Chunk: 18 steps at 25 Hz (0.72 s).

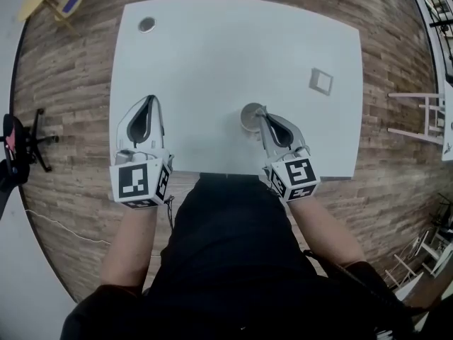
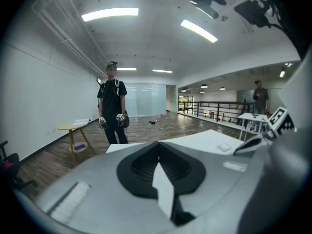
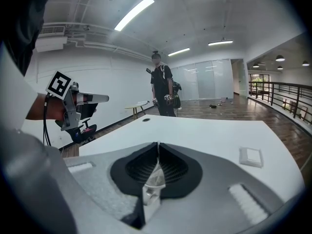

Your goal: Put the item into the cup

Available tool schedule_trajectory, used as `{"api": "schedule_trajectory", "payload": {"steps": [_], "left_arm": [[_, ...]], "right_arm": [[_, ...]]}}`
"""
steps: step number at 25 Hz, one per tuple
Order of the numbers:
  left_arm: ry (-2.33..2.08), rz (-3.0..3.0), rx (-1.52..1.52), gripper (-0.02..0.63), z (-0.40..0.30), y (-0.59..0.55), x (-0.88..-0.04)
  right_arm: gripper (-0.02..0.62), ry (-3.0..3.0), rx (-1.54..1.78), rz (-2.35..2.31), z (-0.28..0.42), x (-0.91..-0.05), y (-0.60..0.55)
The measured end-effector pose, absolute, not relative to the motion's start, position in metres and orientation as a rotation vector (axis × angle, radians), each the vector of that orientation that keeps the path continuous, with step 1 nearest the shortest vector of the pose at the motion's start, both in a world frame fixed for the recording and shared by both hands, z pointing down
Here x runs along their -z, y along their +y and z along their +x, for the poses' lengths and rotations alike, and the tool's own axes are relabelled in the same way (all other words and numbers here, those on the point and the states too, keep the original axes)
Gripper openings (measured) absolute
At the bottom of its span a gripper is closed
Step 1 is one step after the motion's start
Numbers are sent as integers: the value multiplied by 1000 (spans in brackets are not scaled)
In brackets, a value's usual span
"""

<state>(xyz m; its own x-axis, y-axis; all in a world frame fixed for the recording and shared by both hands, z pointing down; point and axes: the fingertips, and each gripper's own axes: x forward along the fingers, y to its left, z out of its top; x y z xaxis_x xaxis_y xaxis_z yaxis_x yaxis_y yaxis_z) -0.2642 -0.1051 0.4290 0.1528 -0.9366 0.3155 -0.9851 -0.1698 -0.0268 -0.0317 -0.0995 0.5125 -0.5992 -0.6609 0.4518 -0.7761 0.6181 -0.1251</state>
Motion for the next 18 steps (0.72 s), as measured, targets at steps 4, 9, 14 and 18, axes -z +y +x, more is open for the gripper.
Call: {"api": "schedule_trajectory", "payload": {"steps": [4,9,14,18], "left_arm": [[-1882,2240,-390,8,-259,-104,-432],[-1884,2233,-399,8,-259,-105,-431],[-1887,2226,-403,8,-265,-106,-431],[-1894,2243,-398,8,-264,-107,-428]], "right_arm": [[14,-2482,-453,1144,-32,-516,-99],[15,-2478,-458,1131,-34,-519,-97],[88,-2471,-458,1133,-35,-520,-98],[92,-2465,-463,1144,-32,-521,-99]]}}
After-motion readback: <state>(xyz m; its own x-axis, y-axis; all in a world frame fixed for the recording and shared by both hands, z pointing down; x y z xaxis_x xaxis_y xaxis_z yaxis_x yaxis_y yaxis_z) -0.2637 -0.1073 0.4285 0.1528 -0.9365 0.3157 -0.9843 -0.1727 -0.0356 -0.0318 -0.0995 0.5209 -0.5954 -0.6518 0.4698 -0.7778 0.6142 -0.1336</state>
